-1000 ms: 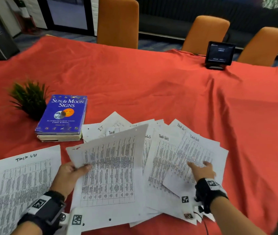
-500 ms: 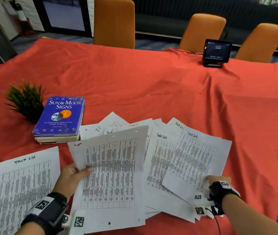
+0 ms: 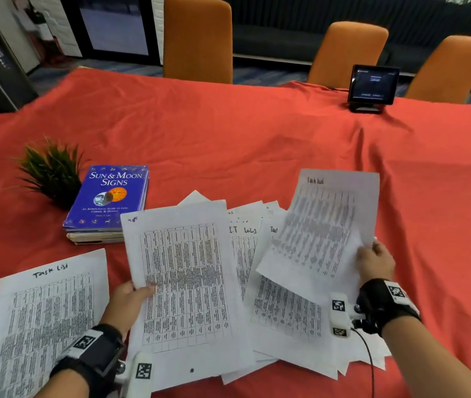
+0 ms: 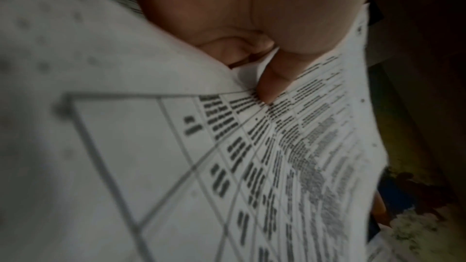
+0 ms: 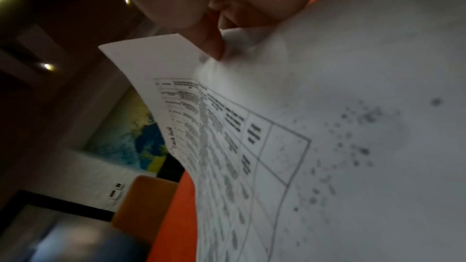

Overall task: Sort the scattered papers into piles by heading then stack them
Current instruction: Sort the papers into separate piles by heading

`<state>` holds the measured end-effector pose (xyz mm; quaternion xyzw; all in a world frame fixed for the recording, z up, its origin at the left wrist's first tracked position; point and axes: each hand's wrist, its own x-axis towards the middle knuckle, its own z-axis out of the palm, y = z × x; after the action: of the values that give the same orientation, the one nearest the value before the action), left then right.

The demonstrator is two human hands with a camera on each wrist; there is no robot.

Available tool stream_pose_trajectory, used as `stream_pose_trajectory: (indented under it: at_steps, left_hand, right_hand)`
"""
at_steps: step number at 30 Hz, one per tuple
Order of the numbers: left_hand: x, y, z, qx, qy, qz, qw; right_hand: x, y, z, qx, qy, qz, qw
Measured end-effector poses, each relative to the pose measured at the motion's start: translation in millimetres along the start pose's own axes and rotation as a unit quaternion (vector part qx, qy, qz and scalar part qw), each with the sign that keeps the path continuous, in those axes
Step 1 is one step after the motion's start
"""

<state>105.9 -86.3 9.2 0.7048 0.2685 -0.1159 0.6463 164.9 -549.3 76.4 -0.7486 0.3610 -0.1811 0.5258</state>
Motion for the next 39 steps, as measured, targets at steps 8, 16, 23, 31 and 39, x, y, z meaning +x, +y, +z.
stream_pose_trajectory:
  at_steps: [8,16,23,31,39]
  left_hand:
    - [6,-16,13,0.05,-0.031,-0.066,0.996]
    - [2,-19,15,-0.007,0.012,-0.091,0.996]
    - [-4,-17,20,0.065,-0.045,-0.054,0.995]
    - [3,-25,16,0.165,-0.02,-0.064,0.984]
    - [-2,-23,18,0.169,-0.019,-0.068,0.983]
  right_hand:
    - [-71,-2,76,-0.057,-0.209,-0.077,0.973]
    - [-159,42,137,-0.213,-0.341,-0.015,0.916]
    - [-173,34,151,-0.222,-0.39,0.002,0.894]
    - [-104,41,118,-0.27,-0.219,0.069,0.935]
    - [-35,60,44,-0.39,-0.093,0.208,0.892]
